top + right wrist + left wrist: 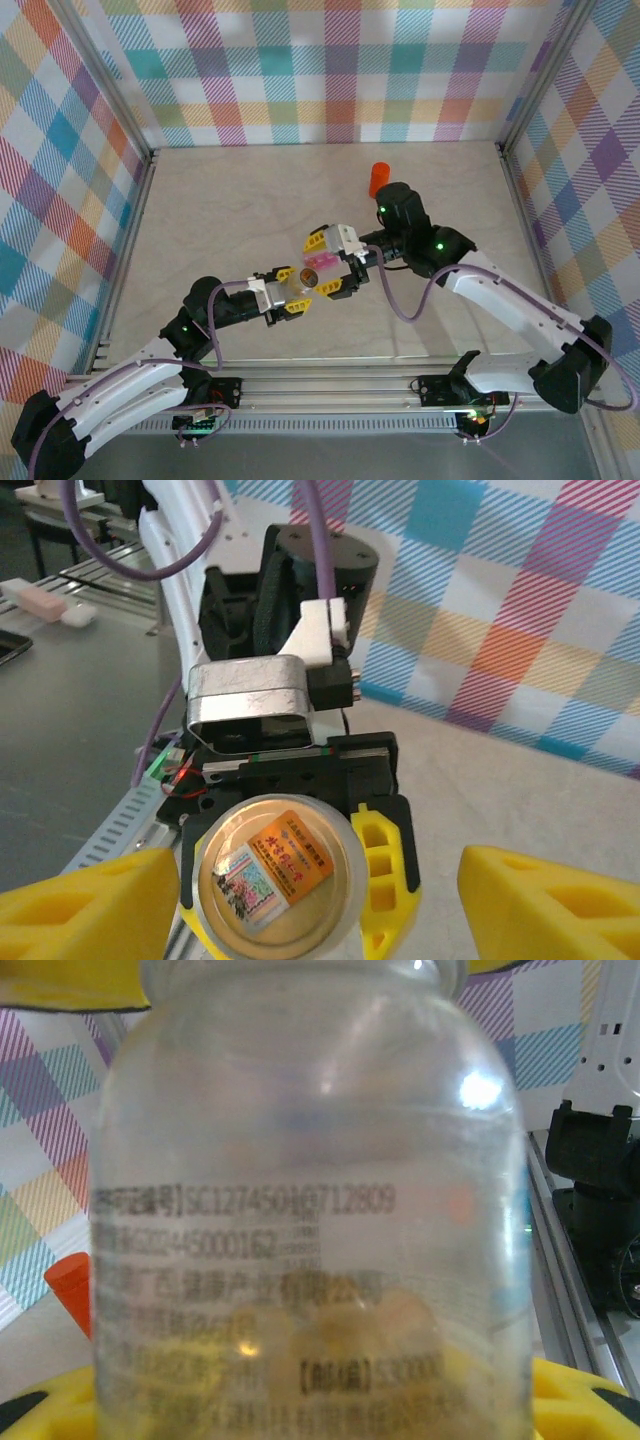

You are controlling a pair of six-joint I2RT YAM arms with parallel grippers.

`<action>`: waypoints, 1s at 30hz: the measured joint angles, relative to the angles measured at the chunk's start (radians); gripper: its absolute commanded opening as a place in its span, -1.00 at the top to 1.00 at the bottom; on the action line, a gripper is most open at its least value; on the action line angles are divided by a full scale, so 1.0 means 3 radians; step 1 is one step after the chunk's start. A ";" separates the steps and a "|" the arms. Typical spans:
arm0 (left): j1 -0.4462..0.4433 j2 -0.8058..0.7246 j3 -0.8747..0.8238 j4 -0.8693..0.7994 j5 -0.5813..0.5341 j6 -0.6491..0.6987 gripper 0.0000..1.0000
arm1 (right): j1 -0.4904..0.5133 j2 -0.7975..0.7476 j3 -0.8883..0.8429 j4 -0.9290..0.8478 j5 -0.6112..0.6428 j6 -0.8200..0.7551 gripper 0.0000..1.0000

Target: Sort the pills into containers

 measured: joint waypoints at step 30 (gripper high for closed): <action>0.0103 0.0853 0.0290 0.0276 0.0062 -0.0003 1.00 | -0.0362 0.0285 0.0078 -0.0423 -0.0380 -0.0412 0.24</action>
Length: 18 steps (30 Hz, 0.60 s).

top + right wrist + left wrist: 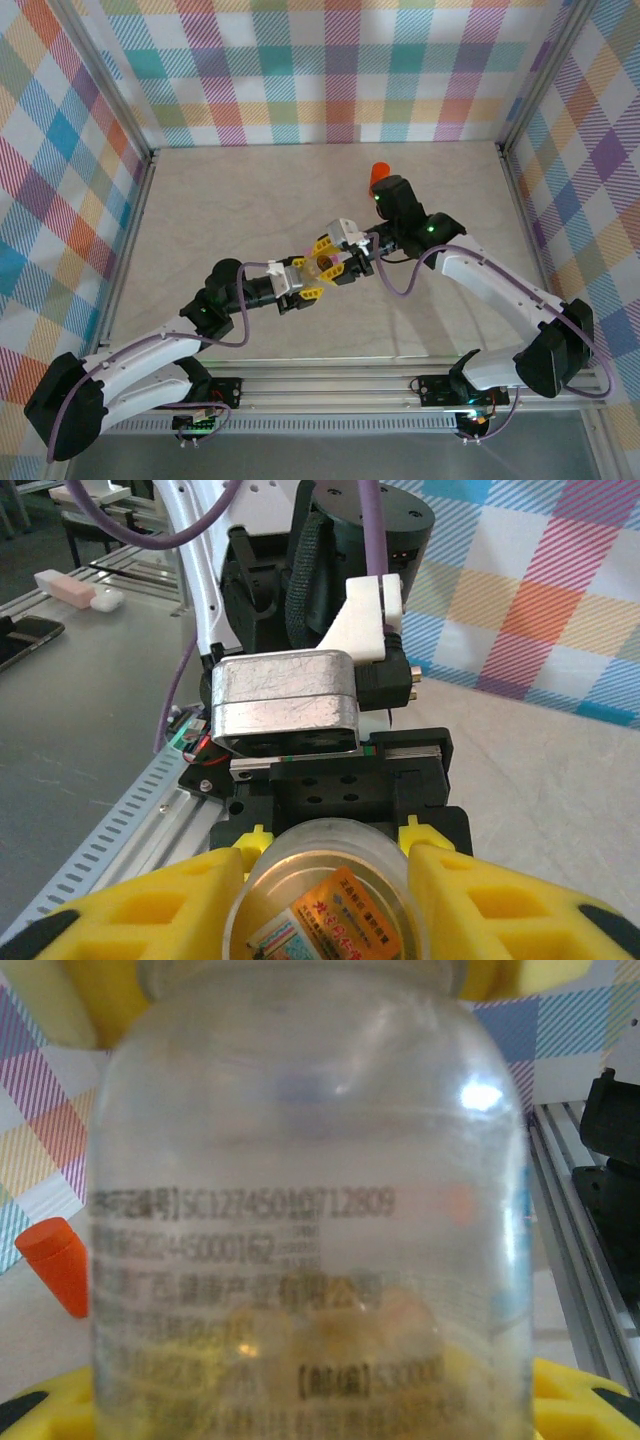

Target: Sort the pills into containers

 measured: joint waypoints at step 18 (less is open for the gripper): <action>0.0111 0.0371 0.0192 -0.0275 -0.0081 -0.0084 1.00 | -0.0022 -0.0187 -0.0698 0.1307 0.0612 0.2393 0.79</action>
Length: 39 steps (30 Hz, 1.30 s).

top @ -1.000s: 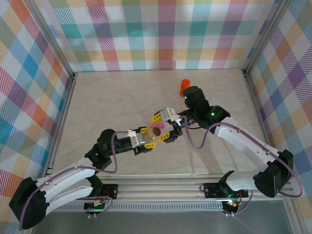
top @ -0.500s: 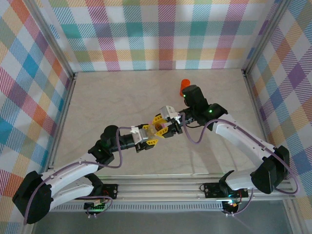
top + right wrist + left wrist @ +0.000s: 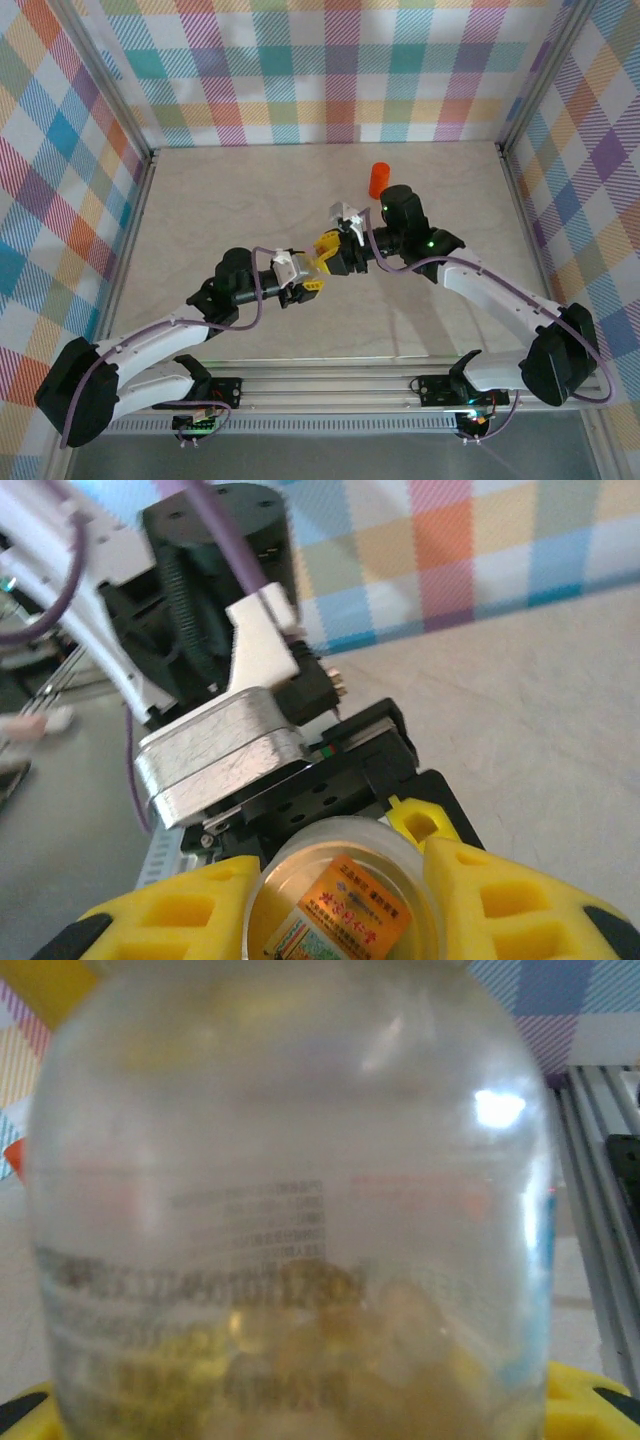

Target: Sort the pills into containers

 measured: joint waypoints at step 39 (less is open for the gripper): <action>-0.0074 0.0094 0.0089 0.0540 -0.0243 -0.0128 1.00 | 0.0080 -0.1054 -0.0320 0.0118 0.1710 0.1303 -0.36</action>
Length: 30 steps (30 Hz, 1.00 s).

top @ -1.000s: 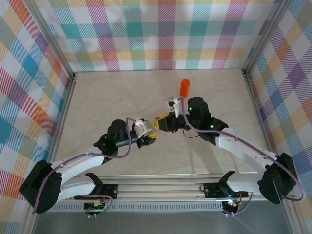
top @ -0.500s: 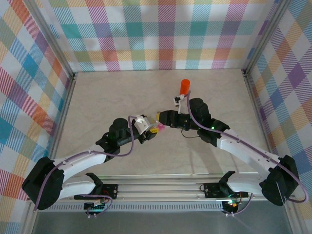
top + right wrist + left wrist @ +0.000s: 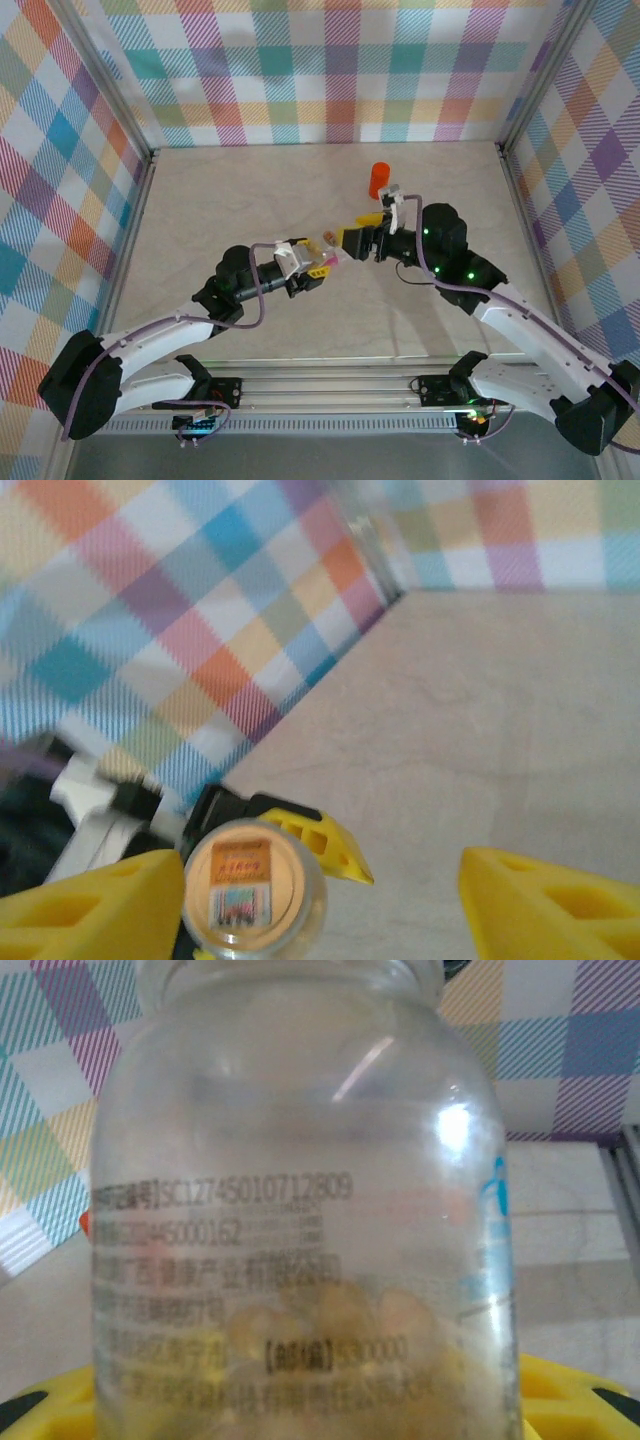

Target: Sort the pills into containers

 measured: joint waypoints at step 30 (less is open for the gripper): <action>0.0100 -0.0223 -0.0205 0.0046 0.0326 -0.0088 1.00 | -0.0042 0.0748 0.0345 -0.0005 -0.1596 -0.2108 0.27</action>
